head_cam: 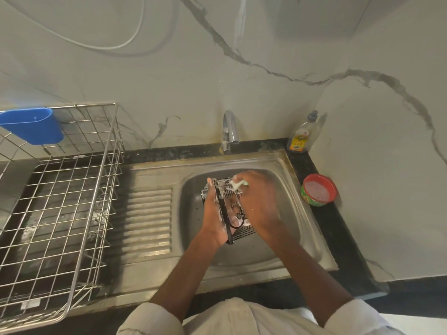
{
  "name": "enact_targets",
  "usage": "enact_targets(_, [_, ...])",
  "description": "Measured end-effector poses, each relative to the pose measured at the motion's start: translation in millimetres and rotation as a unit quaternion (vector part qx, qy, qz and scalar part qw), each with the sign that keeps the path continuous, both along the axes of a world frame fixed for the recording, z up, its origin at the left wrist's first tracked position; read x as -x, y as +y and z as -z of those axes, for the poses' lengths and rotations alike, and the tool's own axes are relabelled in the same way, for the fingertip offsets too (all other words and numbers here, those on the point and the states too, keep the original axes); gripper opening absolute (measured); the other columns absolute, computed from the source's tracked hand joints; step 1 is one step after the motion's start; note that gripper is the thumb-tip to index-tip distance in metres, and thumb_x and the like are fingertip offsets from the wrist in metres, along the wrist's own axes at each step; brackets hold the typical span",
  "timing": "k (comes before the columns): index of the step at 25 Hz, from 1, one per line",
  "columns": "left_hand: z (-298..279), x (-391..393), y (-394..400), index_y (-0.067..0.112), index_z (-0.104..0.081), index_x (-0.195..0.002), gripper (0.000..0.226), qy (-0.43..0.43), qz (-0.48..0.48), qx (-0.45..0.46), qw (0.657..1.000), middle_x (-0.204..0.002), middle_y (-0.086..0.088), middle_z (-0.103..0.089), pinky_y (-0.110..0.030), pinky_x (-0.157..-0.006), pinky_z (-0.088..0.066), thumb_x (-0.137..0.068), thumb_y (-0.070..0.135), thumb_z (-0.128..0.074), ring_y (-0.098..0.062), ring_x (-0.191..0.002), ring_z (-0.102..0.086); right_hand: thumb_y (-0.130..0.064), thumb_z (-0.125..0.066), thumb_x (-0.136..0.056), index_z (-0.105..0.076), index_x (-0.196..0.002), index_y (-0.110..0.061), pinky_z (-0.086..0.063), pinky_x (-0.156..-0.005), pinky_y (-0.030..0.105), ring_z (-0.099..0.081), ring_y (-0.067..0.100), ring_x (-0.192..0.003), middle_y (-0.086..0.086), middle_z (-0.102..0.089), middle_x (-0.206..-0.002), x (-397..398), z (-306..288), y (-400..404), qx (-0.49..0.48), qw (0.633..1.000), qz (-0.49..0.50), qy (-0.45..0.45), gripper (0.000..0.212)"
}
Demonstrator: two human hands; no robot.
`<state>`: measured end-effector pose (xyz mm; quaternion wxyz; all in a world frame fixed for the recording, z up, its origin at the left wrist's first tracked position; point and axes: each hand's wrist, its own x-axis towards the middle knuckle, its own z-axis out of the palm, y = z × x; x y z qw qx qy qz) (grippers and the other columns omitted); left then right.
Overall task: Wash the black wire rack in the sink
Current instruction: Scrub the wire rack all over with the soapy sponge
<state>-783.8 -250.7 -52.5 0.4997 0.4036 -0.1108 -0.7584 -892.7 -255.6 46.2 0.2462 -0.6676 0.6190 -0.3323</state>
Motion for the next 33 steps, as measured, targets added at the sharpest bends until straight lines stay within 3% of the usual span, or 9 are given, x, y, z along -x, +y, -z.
enact_targets(4, [3,1,-5,0.012,-0.070,-0.138,0.107,-0.008,-0.015,-0.002,1.000,-0.153,-0.028,-0.054,-0.048,-0.101,-0.038,-0.073,0.097,-0.061,-0.037,-0.126,-0.053,0.017,-0.061,-0.083,-0.081,-0.098,-0.017,-0.057,-0.074,0.021,-0.070,0.008,-0.089,-0.005,-0.076,-0.102,8,9,7,0.022,1.000,-0.001,-0.002,0.042])
enact_targets(9, [-2,7,1,0.018,-0.081,-0.106,0.073,0.064,-0.008,-0.003,0.998,-0.110,-0.007,-0.072,-0.037,-0.088,-0.055,-0.092,0.083,-0.052,-0.023,-0.104,-0.071,0.011,-0.066,-0.085,-0.081,-0.096,-0.016,-0.057,-0.076,0.018,-0.071,0.004,-0.085,-0.005,-0.077,-0.095,-7,2,3,0.036,0.995,-0.080,-0.038,0.033])
enact_targets(13, [-2,4,0,0.012,-0.068,-0.141,0.105,0.036,-0.009,-0.009,0.999,-0.147,-0.023,-0.060,-0.062,-0.099,-0.054,-0.079,0.094,-0.054,-0.045,-0.139,-0.056,0.009,-0.069,-0.084,-0.078,-0.103,-0.018,-0.054,-0.075,0.020,-0.071,0.012,-0.091,-0.001,-0.075,-0.104,21,7,-16,-0.018,0.995,0.079,0.066,0.035])
enact_targets(15, [-5,7,1,0.012,-0.065,-0.143,0.107,0.005,0.010,-0.002,1.000,-0.148,-0.020,-0.060,-0.066,-0.102,-0.052,-0.076,0.095,-0.057,-0.044,-0.139,-0.055,0.004,-0.069,-0.087,-0.077,-0.110,-0.021,-0.056,-0.073,0.024,-0.071,0.012,-0.088,-0.003,-0.075,-0.106,14,-1,-18,-0.020,0.995,0.087,0.053,0.035])
enact_targets(20, [-13,9,9,0.017,-0.079,-0.114,0.080,-0.026,0.031,-0.001,0.999,-0.115,-0.011,-0.073,-0.048,-0.088,-0.061,-0.093,0.085,-0.043,-0.028,-0.103,-0.072,0.001,-0.067,-0.091,-0.078,-0.110,-0.023,-0.059,-0.071,0.024,-0.068,0.005,-0.075,-0.003,-0.078,-0.100,-2,-7,-12,-0.017,1.000,0.026,0.002,0.033])
enact_targets(23, [-9,3,9,0.010,-0.074,-0.122,0.078,-0.044,0.012,-0.020,0.999,-0.112,-0.012,-0.069,-0.060,-0.098,-0.052,-0.090,0.079,-0.057,-0.036,-0.113,-0.064,-0.002,-0.070,-0.090,-0.078,-0.111,-0.020,-0.050,-0.072,0.007,-0.066,0.005,-0.088,-0.003,-0.074,-0.109,19,-3,-16,0.001,0.996,0.085,0.007,0.029])
enact_targets(25, [-9,1,7,0.009,-0.075,-0.123,0.071,-0.066,0.021,-0.017,0.997,-0.115,-0.013,-0.069,-0.050,-0.100,-0.051,-0.090,0.071,-0.062,-0.034,-0.109,-0.062,-0.010,-0.074,-0.091,-0.077,-0.111,-0.020,-0.052,-0.070,0.007,-0.068,0.002,-0.088,-0.008,-0.073,-0.108,8,-7,-8,0.011,0.997,0.048,-0.068,0.024])
enact_targets(30, [-15,-12,7,0.010,-0.083,-0.081,0.063,-0.004,0.013,-0.031,0.999,-0.086,-0.012,-0.074,-0.036,-0.068,-0.052,-0.101,0.054,-0.043,-0.027,-0.070,-0.069,-0.006,-0.074,-0.086,-0.081,-0.101,-0.021,-0.057,-0.056,0.024,-0.073,0.008,-0.069,-0.007,-0.078,-0.090,11,6,15,-0.173,0.976,-0.130,-0.031,0.023])
enact_targets(33, [-16,-12,8,0.007,-0.079,-0.090,0.065,-0.023,0.013,-0.047,0.999,-0.082,-0.010,-0.073,-0.033,-0.060,-0.055,-0.107,0.051,-0.035,-0.023,-0.062,-0.068,-0.002,-0.075,-0.087,-0.081,-0.099,-0.016,-0.058,-0.052,0.026,-0.074,0.015,-0.063,0.005,-0.079,-0.087,17,1,17,-0.228,0.957,-0.166,-0.070,0.020])
